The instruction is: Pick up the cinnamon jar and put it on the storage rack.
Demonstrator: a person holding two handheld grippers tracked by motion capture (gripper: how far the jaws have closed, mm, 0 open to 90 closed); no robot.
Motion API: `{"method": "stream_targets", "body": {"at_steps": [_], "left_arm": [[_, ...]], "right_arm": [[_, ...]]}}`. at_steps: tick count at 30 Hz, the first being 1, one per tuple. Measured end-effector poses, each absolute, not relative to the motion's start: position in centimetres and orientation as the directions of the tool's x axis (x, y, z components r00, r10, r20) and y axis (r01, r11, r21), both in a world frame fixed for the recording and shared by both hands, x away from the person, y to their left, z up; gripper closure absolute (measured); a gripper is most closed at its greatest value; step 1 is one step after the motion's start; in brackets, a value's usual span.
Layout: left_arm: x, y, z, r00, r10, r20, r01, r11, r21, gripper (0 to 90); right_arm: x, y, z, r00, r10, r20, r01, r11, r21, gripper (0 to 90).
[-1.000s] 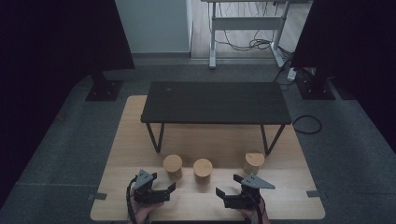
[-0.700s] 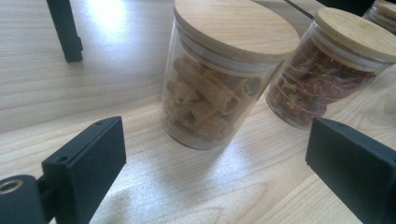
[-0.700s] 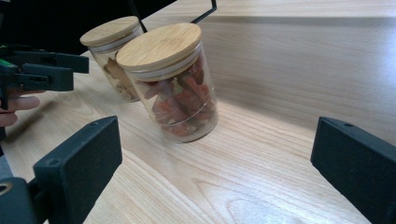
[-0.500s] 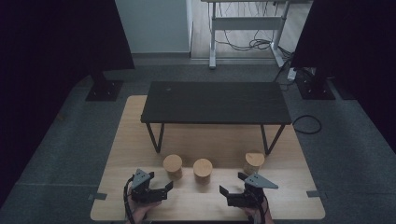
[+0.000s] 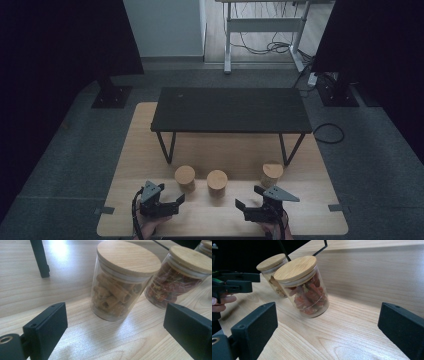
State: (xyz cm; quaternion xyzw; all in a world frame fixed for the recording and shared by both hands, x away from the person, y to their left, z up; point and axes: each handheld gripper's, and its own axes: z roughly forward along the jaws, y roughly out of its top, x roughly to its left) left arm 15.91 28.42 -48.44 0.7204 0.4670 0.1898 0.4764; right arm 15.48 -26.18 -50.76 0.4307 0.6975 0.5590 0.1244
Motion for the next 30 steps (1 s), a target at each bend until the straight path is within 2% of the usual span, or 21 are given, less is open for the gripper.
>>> {"method": "stream_targets", "body": {"at_steps": [8, 24, 30], "left_arm": [[15.9, 28.0, -48.0, 0.505, 0.855, -0.117, 0.467, -0.156, 0.87, 4.1], [18.4, 27.9, -48.4, 0.538, 0.827, -0.165, 0.48, -0.139, 0.866, 4.2], [18.8, 27.6, -48.4, 0.539, 0.829, -0.146, 0.477, -0.158, 0.865, 4.2]], "right_arm": [[15.5, -25.9, -50.8, -0.604, 0.737, 0.303, 0.465, 0.017, 0.885, 2.0], [15.4, -26.0, -51.0, -0.598, 0.74, 0.309, 0.469, 0.01, 0.883, 1.8], [15.5, -26.1, -50.9, -0.606, 0.733, 0.309, 0.467, 0.014, 0.884, 1.6]]}}
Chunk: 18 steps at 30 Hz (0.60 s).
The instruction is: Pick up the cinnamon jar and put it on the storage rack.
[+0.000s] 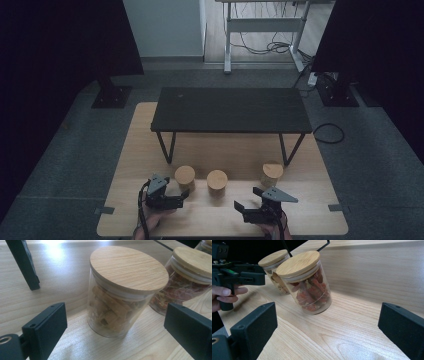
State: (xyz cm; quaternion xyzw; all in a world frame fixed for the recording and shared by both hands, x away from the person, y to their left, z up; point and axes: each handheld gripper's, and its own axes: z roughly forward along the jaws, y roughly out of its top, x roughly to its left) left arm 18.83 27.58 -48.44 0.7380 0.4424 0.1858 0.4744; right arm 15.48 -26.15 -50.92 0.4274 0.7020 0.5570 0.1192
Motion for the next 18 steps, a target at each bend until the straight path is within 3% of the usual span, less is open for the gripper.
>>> {"method": "stream_targets", "body": {"at_steps": [6, 18], "left_arm": [[19.4, 26.6, -48.3, 0.561, 0.824, -0.083, 0.453, -0.221, 0.863, 4.0], [20.5, 25.6, -48.4, 0.575, 0.814, -0.084, 0.458, -0.236, 0.857, 4.0]], "right_arm": [[15.5, -26.1, -50.9, -0.607, 0.735, 0.302, 0.467, 0.023, 0.884, 1.4], [15.6, -26.0, -50.8, -0.616, 0.732, 0.291, 0.464, 0.039, 0.885, 1.3]]}}
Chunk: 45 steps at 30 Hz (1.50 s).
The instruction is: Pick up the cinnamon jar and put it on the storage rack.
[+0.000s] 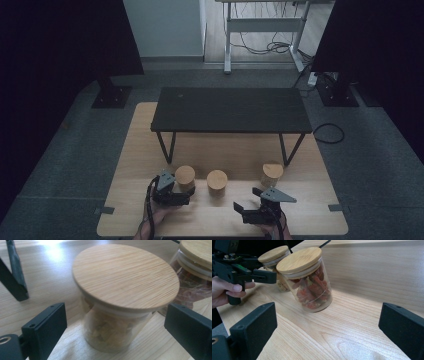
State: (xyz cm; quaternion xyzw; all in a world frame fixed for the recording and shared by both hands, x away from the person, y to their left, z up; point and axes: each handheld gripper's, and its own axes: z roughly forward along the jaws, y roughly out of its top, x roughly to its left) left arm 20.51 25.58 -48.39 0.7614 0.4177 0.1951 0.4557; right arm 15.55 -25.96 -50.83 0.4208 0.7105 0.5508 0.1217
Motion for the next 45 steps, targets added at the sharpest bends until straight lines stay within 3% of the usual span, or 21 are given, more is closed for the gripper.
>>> {"method": "stream_targets", "body": {"at_steps": [13, 23, 27, 45], "left_arm": [[22.0, 24.4, -48.2, 0.566, 0.82, -0.087, 0.475, -0.238, 0.847, 6.1], [22.6, 23.7, -48.4, 0.538, 0.837, -0.105, 0.499, -0.216, 0.839, 12.5], [22.8, 23.8, -48.6, 0.541, 0.834, -0.108, 0.498, -0.214, 0.84, 20.9], [22.1, 23.6, -48.9, 0.532, 0.842, -0.09, 0.48, -0.213, 0.851, 22.7]], "right_arm": [[15.6, -25.9, -50.8, -0.623, 0.729, 0.283, 0.462, 0.052, 0.885, 1.3], [15.5, -25.8, -50.8, -0.619, 0.733, 0.281, 0.462, 0.051, 0.885, 1.2], [15.3, -25.8, -50.8, -0.612, 0.741, 0.277, 0.455, 0.044, 0.889, 1.3], [15.0, -25.6, -50.7, -0.613, 0.746, 0.258, 0.444, 0.056, 0.894, 1.5]]}}
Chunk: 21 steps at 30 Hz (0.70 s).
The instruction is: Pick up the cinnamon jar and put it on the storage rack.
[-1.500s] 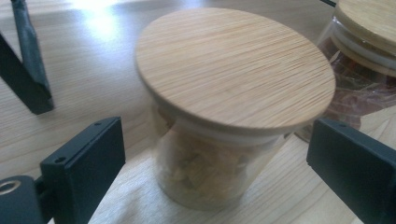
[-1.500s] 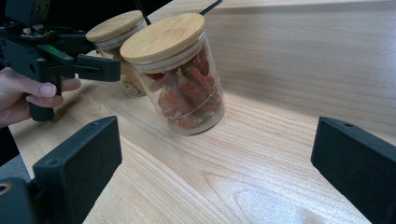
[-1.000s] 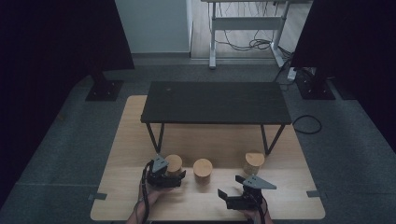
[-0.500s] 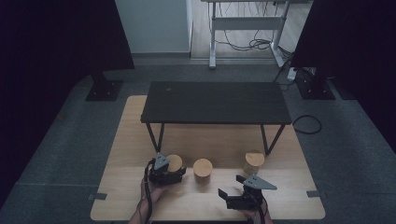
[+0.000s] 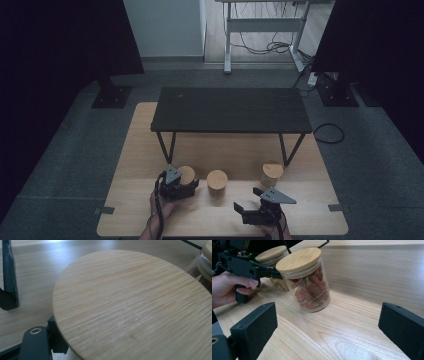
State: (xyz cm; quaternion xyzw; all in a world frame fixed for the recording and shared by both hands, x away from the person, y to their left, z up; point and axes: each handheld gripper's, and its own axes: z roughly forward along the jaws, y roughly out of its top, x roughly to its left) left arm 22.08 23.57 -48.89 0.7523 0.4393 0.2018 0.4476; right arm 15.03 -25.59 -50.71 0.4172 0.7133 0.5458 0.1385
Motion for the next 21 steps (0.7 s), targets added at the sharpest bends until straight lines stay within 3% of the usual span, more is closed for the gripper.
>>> {"method": "stream_targets", "body": {"at_steps": [14, 21], "left_arm": [[21.4, 24.9, -48.2, 0.535, 0.835, -0.128, 0.475, -0.171, 0.863, 22.8], [20.8, 24.6, -47.3, 0.536, 0.838, -0.099, 0.465, -0.196, 0.863, 22.8]], "right_arm": [[15.1, -25.5, -50.8, -0.611, 0.747, 0.261, 0.45, 0.056, 0.892, 1.8], [15.0, -25.3, -50.8, -0.612, 0.751, 0.249, 0.445, 0.066, 0.893, 1.8]]}}
